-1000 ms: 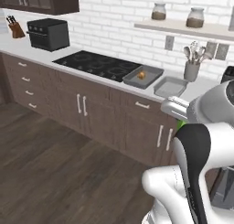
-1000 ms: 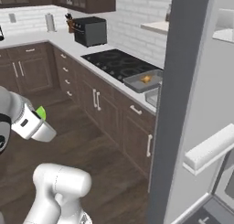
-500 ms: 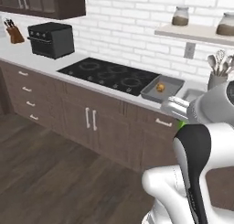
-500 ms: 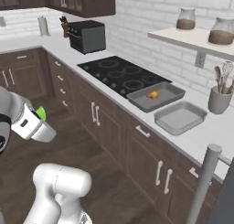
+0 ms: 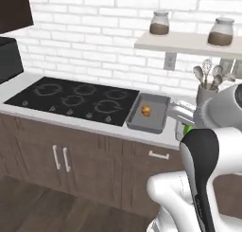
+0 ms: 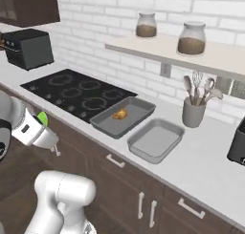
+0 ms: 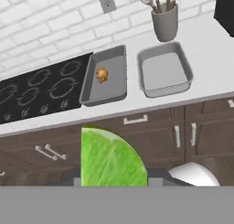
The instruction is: Place one lemon wedge and one chicken drumstick in each tupperware on the nearby counter, to pack two identical lunches.
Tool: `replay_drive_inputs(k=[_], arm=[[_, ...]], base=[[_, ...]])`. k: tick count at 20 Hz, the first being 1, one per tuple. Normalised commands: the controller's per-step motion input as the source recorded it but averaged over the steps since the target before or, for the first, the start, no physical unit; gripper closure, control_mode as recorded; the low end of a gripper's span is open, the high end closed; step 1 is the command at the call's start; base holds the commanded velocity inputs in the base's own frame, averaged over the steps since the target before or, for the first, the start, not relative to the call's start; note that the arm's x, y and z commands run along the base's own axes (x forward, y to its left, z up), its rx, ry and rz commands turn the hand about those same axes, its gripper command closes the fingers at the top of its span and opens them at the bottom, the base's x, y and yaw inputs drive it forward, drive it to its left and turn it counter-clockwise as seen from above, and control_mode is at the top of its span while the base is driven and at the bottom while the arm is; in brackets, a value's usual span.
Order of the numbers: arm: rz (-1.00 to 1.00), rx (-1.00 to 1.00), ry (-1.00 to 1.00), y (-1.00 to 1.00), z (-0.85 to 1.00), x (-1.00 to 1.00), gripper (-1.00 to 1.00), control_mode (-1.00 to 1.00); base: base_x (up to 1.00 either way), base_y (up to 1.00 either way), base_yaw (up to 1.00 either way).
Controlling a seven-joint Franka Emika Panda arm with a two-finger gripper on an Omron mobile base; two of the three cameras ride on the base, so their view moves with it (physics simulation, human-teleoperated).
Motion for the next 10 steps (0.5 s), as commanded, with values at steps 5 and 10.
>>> replay_drive_inputs(k=[5,10], arm=[[0.0,0.0,0.0,0.0,0.0,0.0,1.0,1.0],[0.0,0.0,0.0,0.0,0.0,0.0,1.0,1.0]], base=[[1.0,0.29,-0.49],[0.84,0.49,-0.36]])
